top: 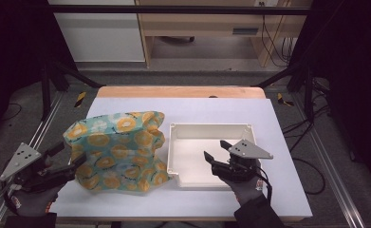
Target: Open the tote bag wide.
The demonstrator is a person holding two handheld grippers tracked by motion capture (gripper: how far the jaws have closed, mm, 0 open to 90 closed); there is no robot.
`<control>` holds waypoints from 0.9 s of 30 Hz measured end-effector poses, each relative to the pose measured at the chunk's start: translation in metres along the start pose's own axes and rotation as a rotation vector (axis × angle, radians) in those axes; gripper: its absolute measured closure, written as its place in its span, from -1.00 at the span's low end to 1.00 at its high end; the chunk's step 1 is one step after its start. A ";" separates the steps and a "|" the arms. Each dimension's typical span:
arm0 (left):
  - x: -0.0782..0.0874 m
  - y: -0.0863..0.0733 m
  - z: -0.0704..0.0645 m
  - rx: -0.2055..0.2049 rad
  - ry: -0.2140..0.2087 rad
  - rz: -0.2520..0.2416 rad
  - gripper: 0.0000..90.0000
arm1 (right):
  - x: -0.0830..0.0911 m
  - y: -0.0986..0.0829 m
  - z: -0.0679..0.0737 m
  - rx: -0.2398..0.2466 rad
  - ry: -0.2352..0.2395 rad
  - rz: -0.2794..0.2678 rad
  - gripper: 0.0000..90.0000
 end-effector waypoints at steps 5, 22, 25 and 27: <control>0.001 -0.003 0.002 -0.003 -0.002 0.004 -0.57 | -0.012 0.007 0.006 0.008 0.038 0.002 -0.23; 0.002 -0.005 -0.002 -0.020 -0.016 0.016 -0.38 | -0.058 0.038 0.043 0.040 0.165 -0.030 -0.17; 0.001 -0.006 -0.004 -0.029 -0.015 0.020 -0.33 | -0.063 0.040 0.047 0.038 0.178 -0.039 -0.16; 0.001 -0.006 -0.005 -0.033 -0.013 0.019 -0.31 | -0.067 0.042 0.050 0.039 0.186 -0.043 -0.14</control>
Point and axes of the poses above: each handheld gripper's, and its own axes: x roughly backward along the jaws, y roughly out of its top, z roughly to its left, the point moved 1 cm from there along -x, roughly forward along the jaws, and after that the axes turned 15 degrees about y, right-handed, at the moved point
